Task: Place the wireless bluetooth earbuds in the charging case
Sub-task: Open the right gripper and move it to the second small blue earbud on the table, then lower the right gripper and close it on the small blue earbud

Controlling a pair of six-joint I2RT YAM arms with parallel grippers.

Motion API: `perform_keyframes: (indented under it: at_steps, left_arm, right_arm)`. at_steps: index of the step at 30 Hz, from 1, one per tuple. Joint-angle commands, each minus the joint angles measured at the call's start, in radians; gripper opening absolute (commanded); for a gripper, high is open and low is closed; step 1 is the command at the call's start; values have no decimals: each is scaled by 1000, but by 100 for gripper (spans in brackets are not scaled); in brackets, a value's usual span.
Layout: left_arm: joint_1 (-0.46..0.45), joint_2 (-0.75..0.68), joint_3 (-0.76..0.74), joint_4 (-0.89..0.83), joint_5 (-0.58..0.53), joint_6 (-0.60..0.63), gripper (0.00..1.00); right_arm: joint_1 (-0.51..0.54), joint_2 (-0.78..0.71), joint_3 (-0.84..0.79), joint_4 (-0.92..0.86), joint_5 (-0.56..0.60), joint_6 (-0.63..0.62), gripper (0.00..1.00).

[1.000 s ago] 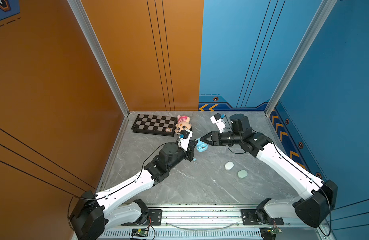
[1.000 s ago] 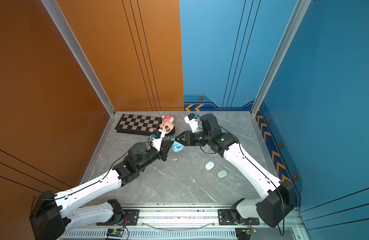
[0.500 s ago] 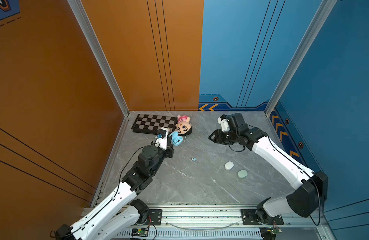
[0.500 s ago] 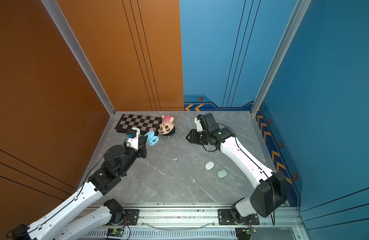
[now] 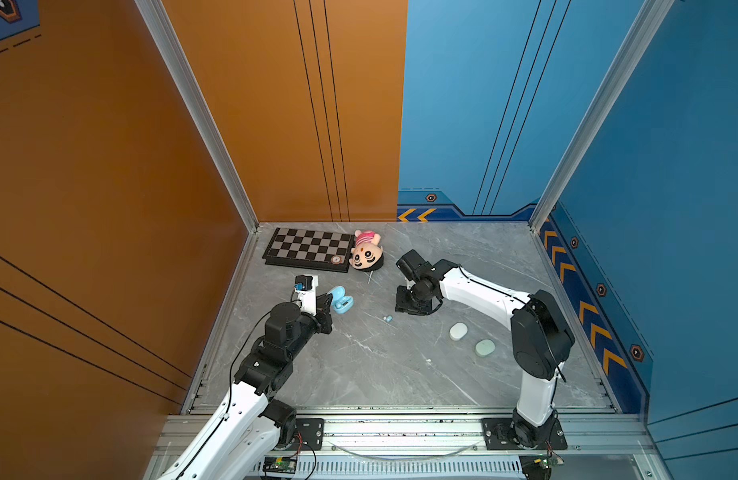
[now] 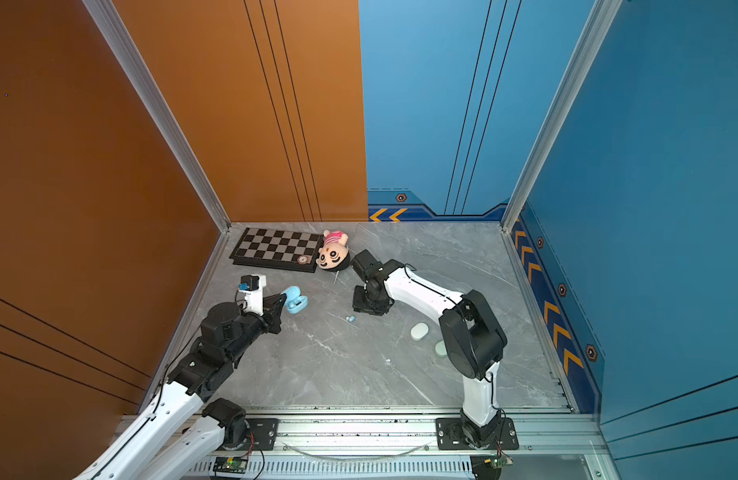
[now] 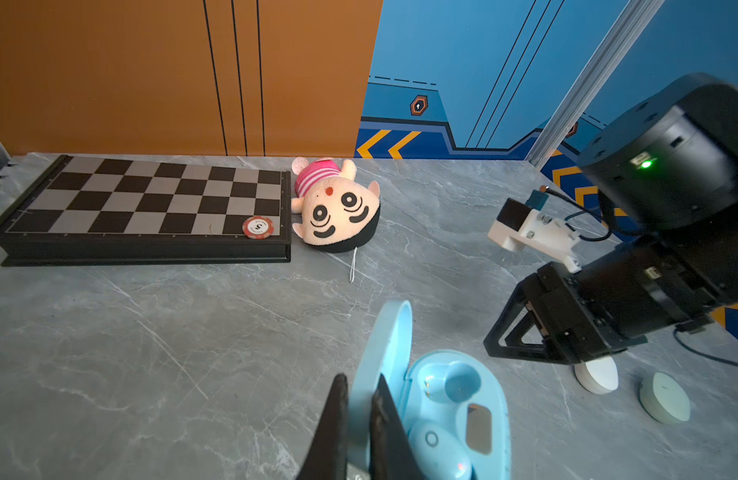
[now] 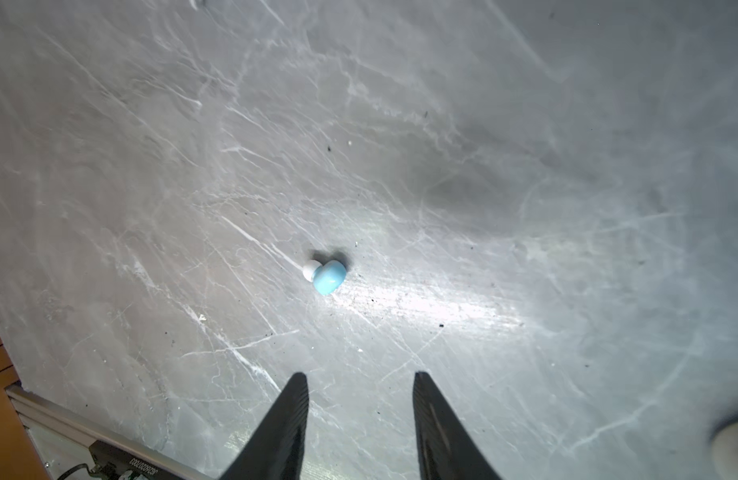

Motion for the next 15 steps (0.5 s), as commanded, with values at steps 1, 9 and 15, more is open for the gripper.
perform_keyframes:
  at_steps: [1, 9, 15]
  left_arm:
    - [3, -22, -13, 29, 34, -23, 0]
    - [2, -36, -27, 33, 29, -10, 0]
    - [3, -34, -28, 35, 29, -7, 0]
  right_arm:
    - [-1, 43, 19, 34, 7, 128, 45]
    - [27, 137, 59, 66, -13, 207, 44]
    - [37, 186, 83, 75, -22, 238, 43]
